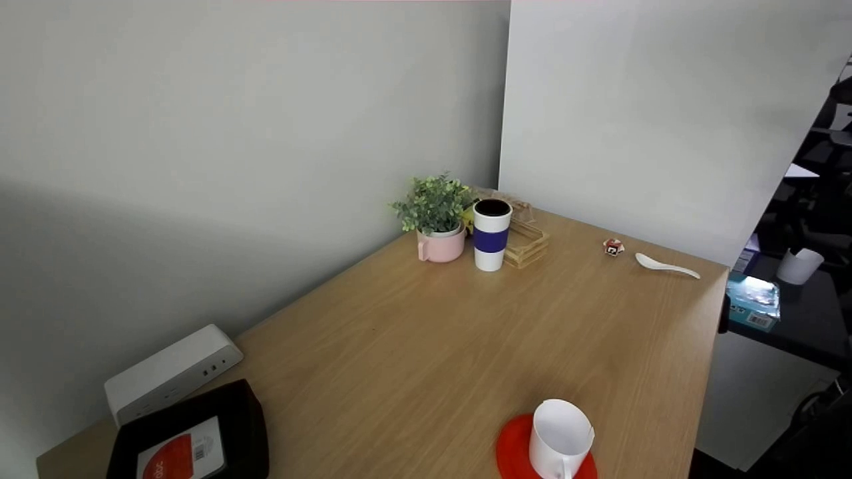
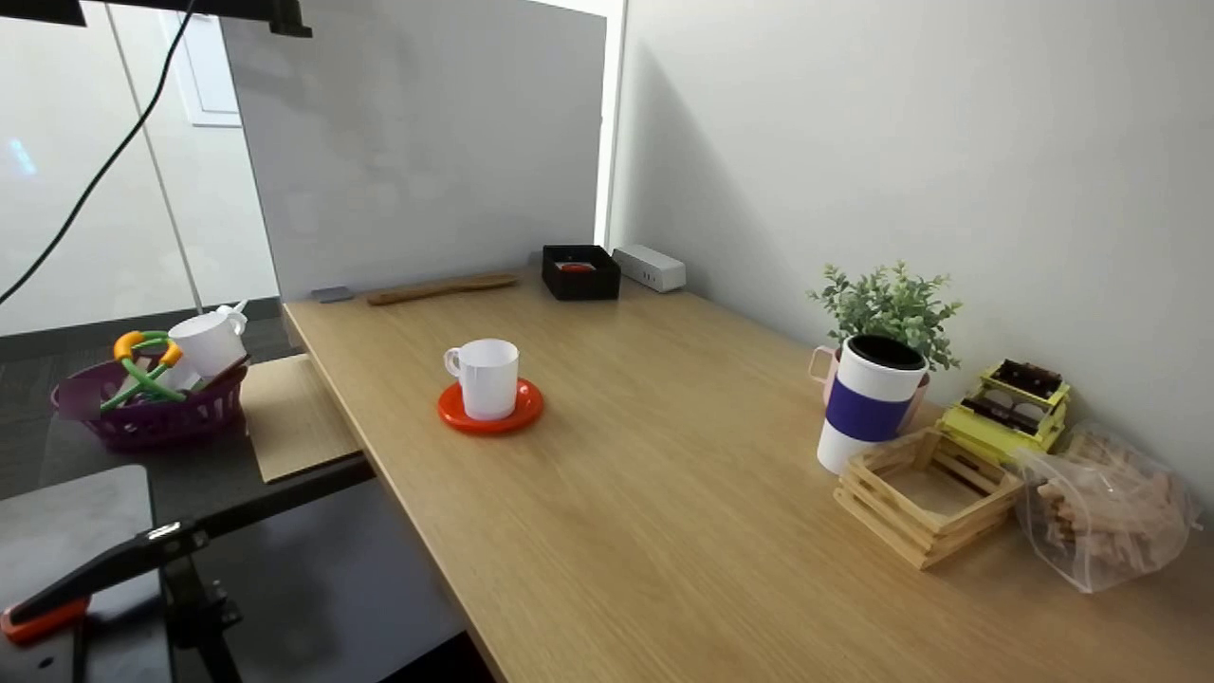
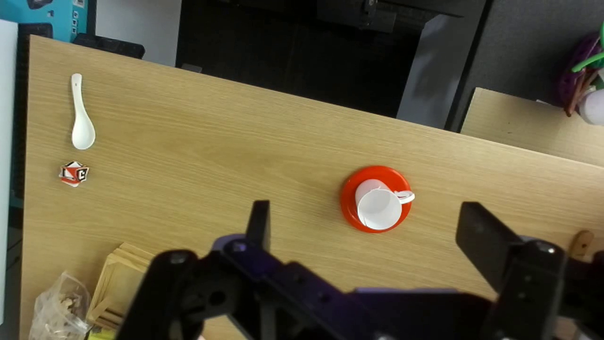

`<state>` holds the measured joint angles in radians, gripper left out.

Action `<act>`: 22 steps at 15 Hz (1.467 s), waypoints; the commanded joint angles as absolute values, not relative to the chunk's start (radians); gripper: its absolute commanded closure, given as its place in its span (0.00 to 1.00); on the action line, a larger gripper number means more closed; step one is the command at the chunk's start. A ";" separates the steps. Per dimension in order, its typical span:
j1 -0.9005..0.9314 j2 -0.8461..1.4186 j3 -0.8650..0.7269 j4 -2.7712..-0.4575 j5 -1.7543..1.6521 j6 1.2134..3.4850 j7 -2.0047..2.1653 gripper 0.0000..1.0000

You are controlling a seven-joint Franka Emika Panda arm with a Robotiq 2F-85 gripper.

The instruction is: Put the mug directly on the table

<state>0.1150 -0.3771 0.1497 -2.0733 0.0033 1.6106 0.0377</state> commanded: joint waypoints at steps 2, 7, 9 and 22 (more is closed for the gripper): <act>0.119 -0.376 0.147 -2.071 0.002 1.608 0.039 0.00; 0.119 -0.376 0.147 -2.071 0.002 1.608 0.039 0.00; 0.119 -0.376 0.147 -2.071 0.002 1.608 0.039 0.00; 0.146 -0.309 0.093 -2.042 0.029 1.724 -0.230 0.00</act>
<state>0.1243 -0.3592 0.1287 -2.0723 -0.0102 1.7255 -0.1141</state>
